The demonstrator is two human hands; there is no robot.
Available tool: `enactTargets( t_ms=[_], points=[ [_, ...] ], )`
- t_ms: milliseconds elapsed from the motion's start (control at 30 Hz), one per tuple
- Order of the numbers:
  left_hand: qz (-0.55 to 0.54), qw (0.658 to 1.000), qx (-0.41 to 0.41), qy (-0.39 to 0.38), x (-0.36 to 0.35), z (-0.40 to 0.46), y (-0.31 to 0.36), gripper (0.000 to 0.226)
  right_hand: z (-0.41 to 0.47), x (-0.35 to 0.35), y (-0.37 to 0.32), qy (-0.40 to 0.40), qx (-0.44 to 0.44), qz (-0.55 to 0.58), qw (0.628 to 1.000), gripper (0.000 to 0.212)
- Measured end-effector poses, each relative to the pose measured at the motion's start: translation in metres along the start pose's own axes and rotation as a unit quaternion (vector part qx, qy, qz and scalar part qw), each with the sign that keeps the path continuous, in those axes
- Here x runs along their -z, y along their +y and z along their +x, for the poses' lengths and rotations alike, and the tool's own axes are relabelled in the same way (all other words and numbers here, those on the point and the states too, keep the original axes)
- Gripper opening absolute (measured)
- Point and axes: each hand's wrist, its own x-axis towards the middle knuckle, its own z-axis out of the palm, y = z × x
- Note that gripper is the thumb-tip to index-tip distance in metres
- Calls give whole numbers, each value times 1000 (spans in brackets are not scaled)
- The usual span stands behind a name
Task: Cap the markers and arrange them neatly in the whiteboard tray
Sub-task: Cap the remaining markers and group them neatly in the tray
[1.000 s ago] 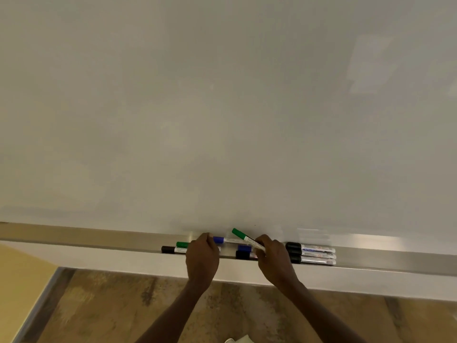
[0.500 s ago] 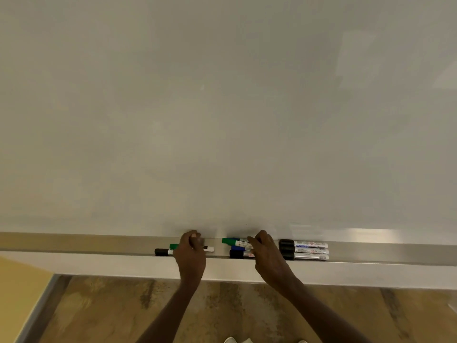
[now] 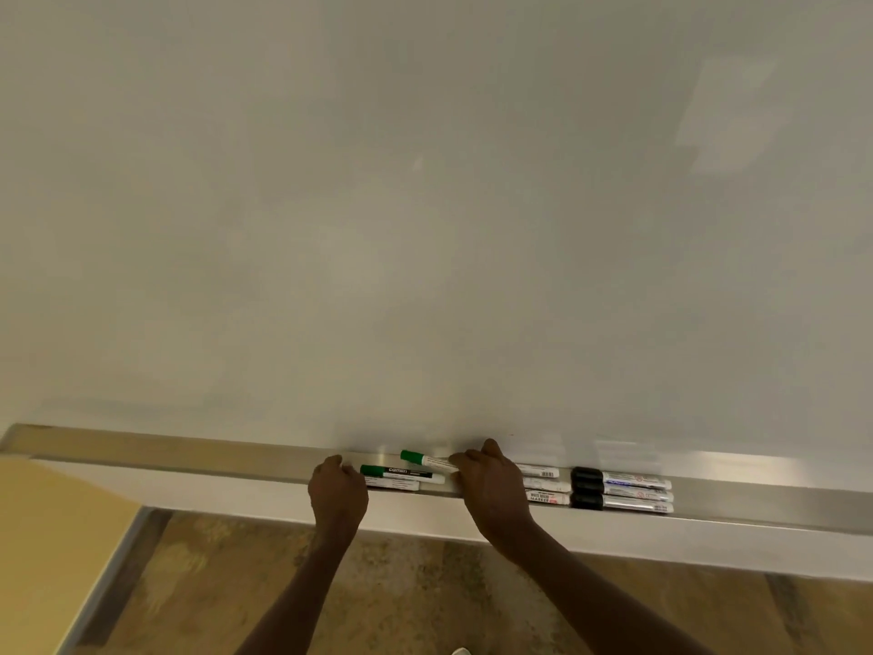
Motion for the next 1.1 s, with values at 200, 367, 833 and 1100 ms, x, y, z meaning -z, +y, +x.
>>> enactTargets(
  t_ms=[200,367,833,1100],
  points=[
    [-11,999,-48,-16,5,-6,-2,26,12,-15,-22,-53,17,8,998,33],
    [-23,997,-68,-11,7,-10,3,26,12,-24,-30,-26,25,45,998,41],
    [-62,995,-83,-4,-15,-14,16,27,-27,17,34,147,-155,163,963,32],
    [-61,995,-83,-5,-27,-26,26,28,-68,36,114,225,-283,104,927,29]
  ],
)
